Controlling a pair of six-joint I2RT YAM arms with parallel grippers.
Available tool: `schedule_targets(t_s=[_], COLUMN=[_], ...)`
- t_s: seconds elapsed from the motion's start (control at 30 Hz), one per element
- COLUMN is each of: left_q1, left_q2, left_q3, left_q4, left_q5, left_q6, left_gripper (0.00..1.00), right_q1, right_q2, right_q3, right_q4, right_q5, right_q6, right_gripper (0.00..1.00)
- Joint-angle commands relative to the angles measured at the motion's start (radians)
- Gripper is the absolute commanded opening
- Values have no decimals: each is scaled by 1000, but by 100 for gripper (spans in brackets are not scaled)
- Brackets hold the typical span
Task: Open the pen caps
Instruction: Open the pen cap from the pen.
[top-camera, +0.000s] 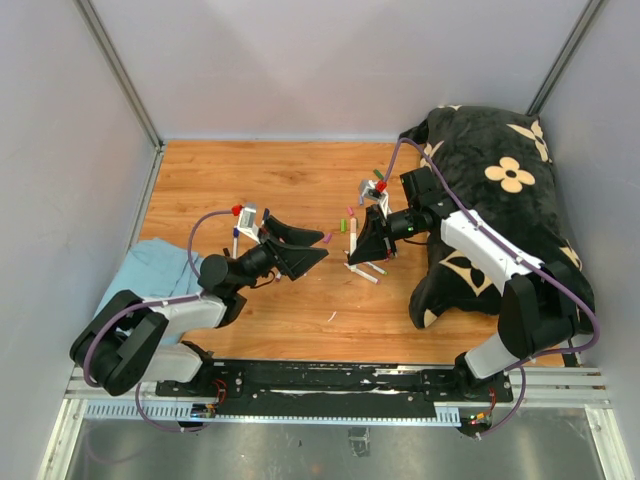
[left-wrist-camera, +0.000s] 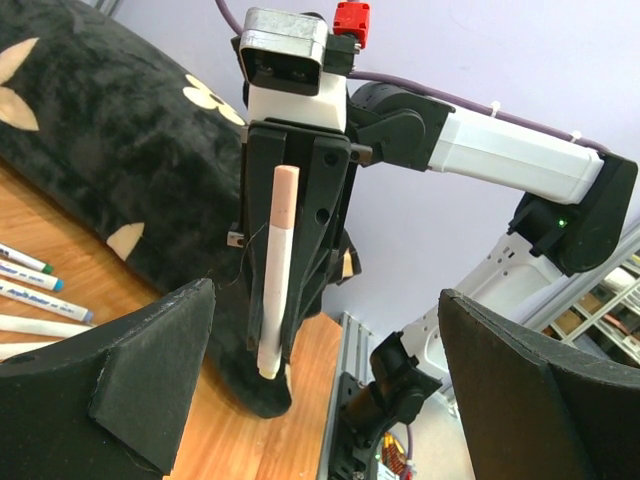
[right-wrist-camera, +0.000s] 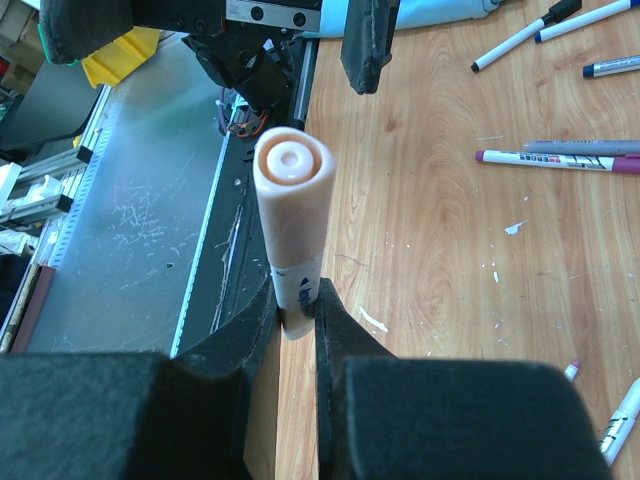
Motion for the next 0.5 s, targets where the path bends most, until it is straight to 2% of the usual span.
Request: schedule_targets(t_s=[0.0, 0.47], left_q1=[8, 8], left_q2=[9, 44], left_q3=[29, 52], left_q4=[51, 70], left_q5=[21, 22], left_q6=[-3, -20], left_gripper=[97, 96], right_q1=[2, 5], right_q2=[-2, 1], right_q3=[-13, -14], right_q4=[-11, -10], right_q5=[-28, -33], right_q6=[-18, -20], right_gripper=[2, 2])
